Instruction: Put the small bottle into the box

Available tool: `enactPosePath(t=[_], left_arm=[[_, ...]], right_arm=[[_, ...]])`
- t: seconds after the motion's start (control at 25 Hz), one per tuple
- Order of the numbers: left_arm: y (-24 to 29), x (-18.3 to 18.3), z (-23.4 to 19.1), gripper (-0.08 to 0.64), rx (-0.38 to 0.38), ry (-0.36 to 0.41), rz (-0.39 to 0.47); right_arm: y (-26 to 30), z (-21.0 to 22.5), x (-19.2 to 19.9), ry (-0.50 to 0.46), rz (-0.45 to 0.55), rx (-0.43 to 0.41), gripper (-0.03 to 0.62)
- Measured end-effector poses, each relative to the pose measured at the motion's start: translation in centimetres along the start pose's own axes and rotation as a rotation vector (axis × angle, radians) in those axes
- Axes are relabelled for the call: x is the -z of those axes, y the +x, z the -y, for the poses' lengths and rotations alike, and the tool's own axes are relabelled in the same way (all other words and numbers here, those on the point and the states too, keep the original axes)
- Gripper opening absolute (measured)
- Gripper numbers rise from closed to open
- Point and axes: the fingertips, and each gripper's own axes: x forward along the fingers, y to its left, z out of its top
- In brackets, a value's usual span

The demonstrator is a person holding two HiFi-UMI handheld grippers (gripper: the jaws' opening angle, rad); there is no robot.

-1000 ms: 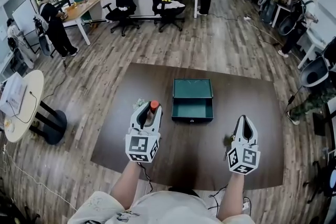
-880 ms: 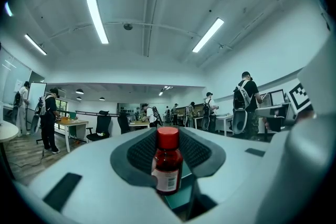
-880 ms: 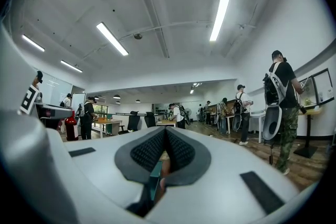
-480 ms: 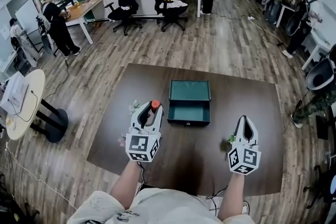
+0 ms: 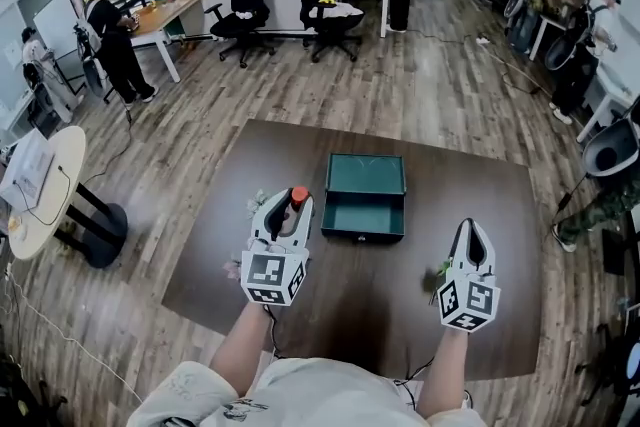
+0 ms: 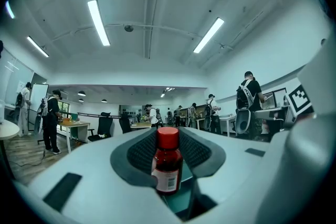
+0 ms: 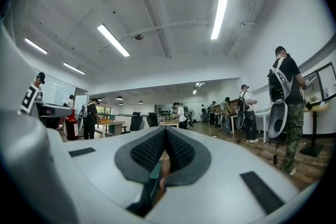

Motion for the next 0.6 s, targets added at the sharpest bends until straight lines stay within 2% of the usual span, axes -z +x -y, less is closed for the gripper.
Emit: enactPosePath(t=[0.6], left_arm=[[0.4,1.6,-1.7,0.130,-0.018,-0.027,-0.018]], right_arm=[[1.4,-1.4,0.9,-0.015,-0.021,-0.020,0.002]])
